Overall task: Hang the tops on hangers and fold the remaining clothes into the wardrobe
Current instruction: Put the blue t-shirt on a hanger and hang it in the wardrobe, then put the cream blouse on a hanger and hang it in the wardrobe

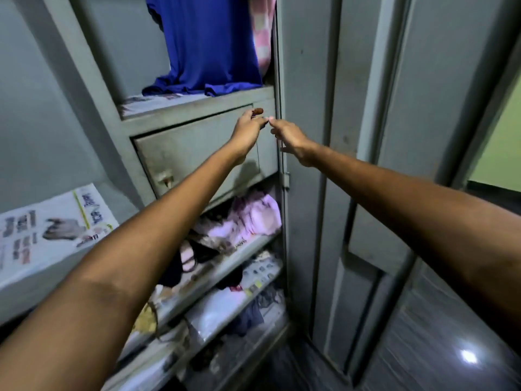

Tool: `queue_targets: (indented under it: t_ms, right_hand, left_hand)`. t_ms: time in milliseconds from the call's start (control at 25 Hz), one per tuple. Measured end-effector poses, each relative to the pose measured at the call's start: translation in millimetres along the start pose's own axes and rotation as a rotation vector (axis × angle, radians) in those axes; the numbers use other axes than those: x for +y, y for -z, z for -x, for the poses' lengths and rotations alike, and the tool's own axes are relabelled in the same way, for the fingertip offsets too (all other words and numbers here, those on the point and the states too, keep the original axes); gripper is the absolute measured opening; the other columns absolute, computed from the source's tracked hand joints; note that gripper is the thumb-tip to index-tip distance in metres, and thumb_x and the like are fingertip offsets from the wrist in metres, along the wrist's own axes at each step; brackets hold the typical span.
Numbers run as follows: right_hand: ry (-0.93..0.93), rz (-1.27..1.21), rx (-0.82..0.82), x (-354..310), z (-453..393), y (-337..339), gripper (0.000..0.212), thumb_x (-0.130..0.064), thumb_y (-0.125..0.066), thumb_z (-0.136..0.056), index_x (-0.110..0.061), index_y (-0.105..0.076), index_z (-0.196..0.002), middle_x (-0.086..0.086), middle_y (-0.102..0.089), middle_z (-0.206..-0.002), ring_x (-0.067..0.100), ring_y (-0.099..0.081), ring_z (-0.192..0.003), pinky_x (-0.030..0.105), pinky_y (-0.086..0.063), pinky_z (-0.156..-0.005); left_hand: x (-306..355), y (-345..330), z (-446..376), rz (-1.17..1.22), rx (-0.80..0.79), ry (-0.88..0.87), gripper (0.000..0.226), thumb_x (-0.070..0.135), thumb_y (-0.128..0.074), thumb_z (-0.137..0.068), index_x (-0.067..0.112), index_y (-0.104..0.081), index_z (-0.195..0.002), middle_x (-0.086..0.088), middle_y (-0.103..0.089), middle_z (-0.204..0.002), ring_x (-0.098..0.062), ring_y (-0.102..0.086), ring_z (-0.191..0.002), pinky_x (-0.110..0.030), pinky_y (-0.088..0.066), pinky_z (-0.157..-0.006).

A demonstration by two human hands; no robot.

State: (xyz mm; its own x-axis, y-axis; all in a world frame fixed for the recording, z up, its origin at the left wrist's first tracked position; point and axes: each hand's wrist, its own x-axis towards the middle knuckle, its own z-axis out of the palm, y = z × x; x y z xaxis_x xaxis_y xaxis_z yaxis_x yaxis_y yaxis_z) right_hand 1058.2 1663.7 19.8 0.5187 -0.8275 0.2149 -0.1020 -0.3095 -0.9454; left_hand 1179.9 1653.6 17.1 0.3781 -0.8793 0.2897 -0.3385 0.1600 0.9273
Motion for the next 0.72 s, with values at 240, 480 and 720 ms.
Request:
queue_targets:
  t_ms: [240, 480, 720]
  right_hand:
    - [-0.346, -0.036, -0.035, 98.2, 80.0, 10.8, 0.048, -0.037, -0.031, -0.101, -0.008, -0.04, -0.139, 0.005, -0.043, -0.142, 0.018, -0.038, -0.132, 0.03, -0.035, -0.098]
    - [-0.626, -0.043, -0.152, 204.2, 160.7, 16.3, 0.058, -0.046, -0.03, -0.1, -0.013, -0.025, -0.147, 0.008, -0.025, -0.154, 0.023, -0.023, -0.142, 0.044, -0.022, -0.111]
    - [-0.852, -0.022, -0.148, 270.5, 243.3, 41.3, 0.059, -0.046, -0.031, -0.099, -0.01, -0.028, -0.146, 0.008, -0.027, -0.153, 0.025, -0.026, -0.14, 0.044, -0.026, -0.109]
  left_hand:
    - [-103.6, -61.0, 96.0, 0.111, -0.026, 0.325, 0.015, 0.002, -0.046, -0.094, 0.007, -0.056, -0.104, -0.001, -0.054, -0.079, -0.013, -0.05, -0.075, -0.019, -0.04, -0.064]
    - [-169.1, -117.4, 211.1, 0.077, -0.137, 0.69, 0.023, 0.019, -0.039, -0.099, 0.013, -0.06, -0.091, 0.007, -0.068, -0.075, -0.01, -0.061, -0.081, -0.015, -0.043, -0.064]
    - [-214.4, -166.0, 289.7, 0.004, -0.129, 0.838, 0.035, 0.029, -0.031, -0.103, 0.019, -0.046, -0.073, 0.002, -0.043, -0.066, -0.008, -0.035, -0.06, -0.02, -0.028, -0.05]
